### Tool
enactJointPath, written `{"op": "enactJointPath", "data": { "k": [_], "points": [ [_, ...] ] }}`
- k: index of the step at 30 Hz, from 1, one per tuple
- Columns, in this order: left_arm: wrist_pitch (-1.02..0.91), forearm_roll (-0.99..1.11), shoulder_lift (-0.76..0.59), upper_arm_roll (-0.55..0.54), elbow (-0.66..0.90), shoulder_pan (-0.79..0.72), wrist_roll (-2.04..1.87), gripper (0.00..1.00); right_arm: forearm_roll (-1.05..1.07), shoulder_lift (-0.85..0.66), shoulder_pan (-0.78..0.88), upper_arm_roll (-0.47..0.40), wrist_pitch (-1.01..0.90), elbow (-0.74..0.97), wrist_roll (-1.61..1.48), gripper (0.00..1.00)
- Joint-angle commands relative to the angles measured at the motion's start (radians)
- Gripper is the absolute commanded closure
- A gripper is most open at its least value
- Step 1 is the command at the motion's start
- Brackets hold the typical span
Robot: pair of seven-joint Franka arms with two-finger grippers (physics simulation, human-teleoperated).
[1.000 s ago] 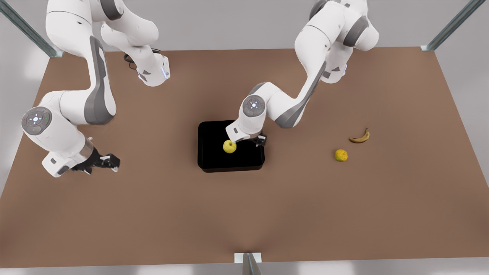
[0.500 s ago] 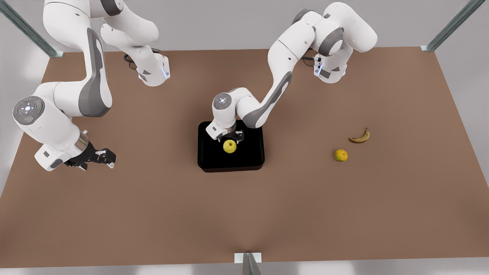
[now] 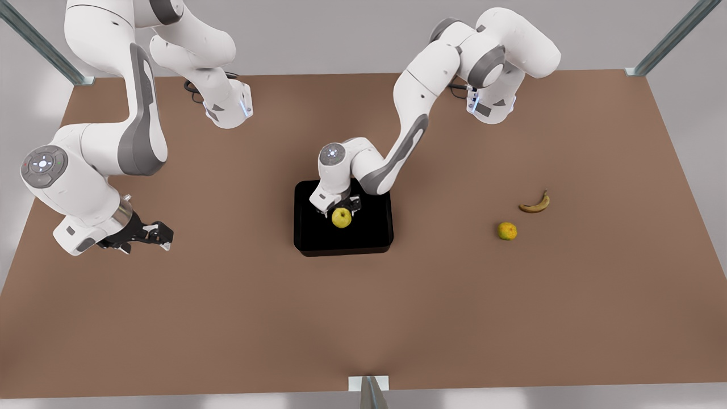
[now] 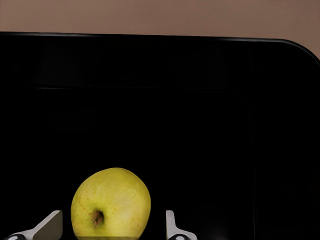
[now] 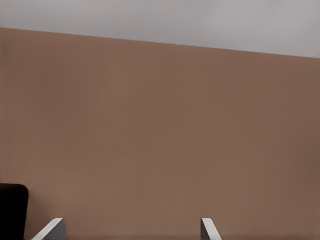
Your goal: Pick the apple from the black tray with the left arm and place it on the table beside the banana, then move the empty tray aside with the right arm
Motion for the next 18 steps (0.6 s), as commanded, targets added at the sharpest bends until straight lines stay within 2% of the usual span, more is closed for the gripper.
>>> {"op": "enactJointPath", "data": {
  "k": [1,11,13,14,17,18],
  "points": [
    [0.028,0.002,0.004,0.0,-0.001,-0.002,-0.171,0.0,0.0,-0.001,0.0,0.0,-0.001,0.001,-0.003,0.0],
    [0.048,0.051,0.024,0.003,-0.013,0.009,-0.159,0.01,0.0,0.001,0.0,0.0,-0.001,0.001,-0.003,0.0],
    [0.051,0.051,0.024,0.003,-0.013,0.01,-0.165,0.22,0.0,0.001,0.0,0.0,-0.001,0.001,-0.003,0.0],
    [0.051,0.049,0.024,0.003,-0.013,0.01,-0.167,0.28,0.0,0.001,0.0,0.0,-0.001,0.001,-0.003,0.0],
    [0.025,0.046,0.003,0.005,-0.012,0.013,-0.158,0.25,0.0,0.001,0.0,0.0,-0.001,0.001,-0.003,0.0],
    [-0.08,0.04,-0.051,0.008,-0.003,0.038,-0.104,0.24,0.0,0.001,0.0,0.0,-0.001,-0.001,-0.003,0.0]
  ]
}}
